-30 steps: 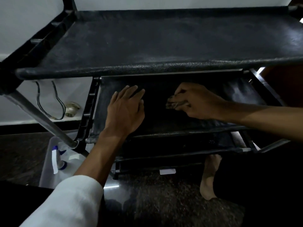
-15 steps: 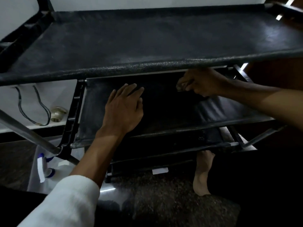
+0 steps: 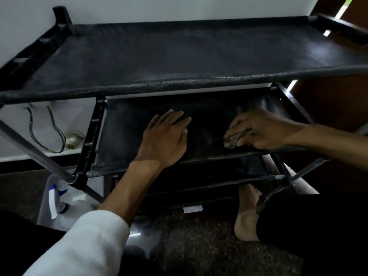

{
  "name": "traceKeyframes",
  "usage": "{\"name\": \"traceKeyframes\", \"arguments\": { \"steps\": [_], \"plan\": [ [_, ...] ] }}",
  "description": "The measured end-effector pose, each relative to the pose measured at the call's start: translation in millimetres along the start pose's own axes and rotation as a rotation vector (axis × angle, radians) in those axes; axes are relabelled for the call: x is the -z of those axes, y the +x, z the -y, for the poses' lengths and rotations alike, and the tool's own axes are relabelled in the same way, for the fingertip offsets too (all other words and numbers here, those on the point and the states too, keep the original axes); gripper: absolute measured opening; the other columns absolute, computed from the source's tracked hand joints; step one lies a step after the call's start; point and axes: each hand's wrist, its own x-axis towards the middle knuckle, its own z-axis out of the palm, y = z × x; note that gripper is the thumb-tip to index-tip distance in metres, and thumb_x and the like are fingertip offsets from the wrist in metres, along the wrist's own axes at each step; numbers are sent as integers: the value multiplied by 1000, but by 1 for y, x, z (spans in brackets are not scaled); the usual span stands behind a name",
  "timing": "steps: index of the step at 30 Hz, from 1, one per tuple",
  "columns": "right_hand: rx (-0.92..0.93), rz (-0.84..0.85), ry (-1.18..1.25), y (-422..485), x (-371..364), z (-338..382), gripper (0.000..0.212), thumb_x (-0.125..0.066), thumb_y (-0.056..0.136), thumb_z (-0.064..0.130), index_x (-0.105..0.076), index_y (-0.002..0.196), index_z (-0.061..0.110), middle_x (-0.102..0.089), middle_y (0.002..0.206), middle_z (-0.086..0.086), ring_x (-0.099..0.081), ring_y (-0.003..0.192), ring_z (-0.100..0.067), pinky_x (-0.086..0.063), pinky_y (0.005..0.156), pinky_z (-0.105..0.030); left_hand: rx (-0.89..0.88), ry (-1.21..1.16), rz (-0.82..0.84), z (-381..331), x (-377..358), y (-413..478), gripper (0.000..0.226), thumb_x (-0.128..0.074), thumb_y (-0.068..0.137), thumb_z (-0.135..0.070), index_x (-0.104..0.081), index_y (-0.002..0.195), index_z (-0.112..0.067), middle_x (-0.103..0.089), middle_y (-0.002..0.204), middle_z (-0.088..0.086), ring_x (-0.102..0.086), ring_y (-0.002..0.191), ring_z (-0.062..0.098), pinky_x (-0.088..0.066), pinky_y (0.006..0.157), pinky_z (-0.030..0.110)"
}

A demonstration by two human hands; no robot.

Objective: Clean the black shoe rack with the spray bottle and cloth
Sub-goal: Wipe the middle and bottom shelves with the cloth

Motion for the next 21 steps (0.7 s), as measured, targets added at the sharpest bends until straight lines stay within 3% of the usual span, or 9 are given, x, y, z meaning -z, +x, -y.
{"name": "traceKeyframes", "arguments": {
  "steps": [4, 8, 10, 14, 17, 21],
  "plan": [
    [109, -19, -32, 26, -19, 29, 36, -74, 84, 7, -73, 119, 15, -68, 116, -7, -64, 104, -16, -36, 88, -3, 1, 21, 28, 1, -1, -6, 45, -37, 102, -30, -43, 146, -32, -34, 157, -9, -22, 148, 14, -16, 122, 40],
    [153, -10, -46, 49, -31, 54, 38, -62, 84, -5, -74, 116, 12, -66, 116, -11, -63, 106, -24, -48, 94, -25, 16, 25, 57, 0, -3, -10, 46, -34, 102, -32, -39, 148, -34, -31, 158, -9, -20, 149, 14, -14, 122, 38],
    [143, 35, -26, 44, -24, 52, 43, -61, 81, -10, -75, 116, 12, -65, 114, -10, -65, 100, -20, -52, 89, -23, 8, 15, 50, -2, -3, -9, 46, -34, 102, -32, -40, 148, -34, -32, 158, -10, -21, 149, 13, -14, 122, 37],
    [50, 69, -24, 7, 1, 20, 45, -68, 78, -7, -75, 114, 18, -64, 112, -3, -65, 97, -12, -51, 88, -19, 3, -28, 33, -9, -4, -2, 44, -35, 103, -32, -41, 146, -36, -33, 157, -13, -21, 149, 11, -14, 122, 36],
    [-136, -1, -67, -33, 22, -25, 42, -72, 75, -6, -76, 109, 18, -68, 105, -3, -66, 97, -14, -52, 89, -24, -18, -55, 38, -20, -7, 4, 44, -34, 103, -32, -41, 146, -36, -33, 157, -13, -22, 148, 11, -16, 123, 39],
    [-338, -98, -158, -64, 33, -71, 43, -72, 78, -5, -73, 117, 14, -64, 106, 0, -65, 102, -17, -50, 87, -19, -42, -82, 52, -33, -10, 10, 44, -33, 103, -32, -41, 147, -36, -31, 158, -13, -20, 149, 10, -16, 123, 39]
  ]
}}
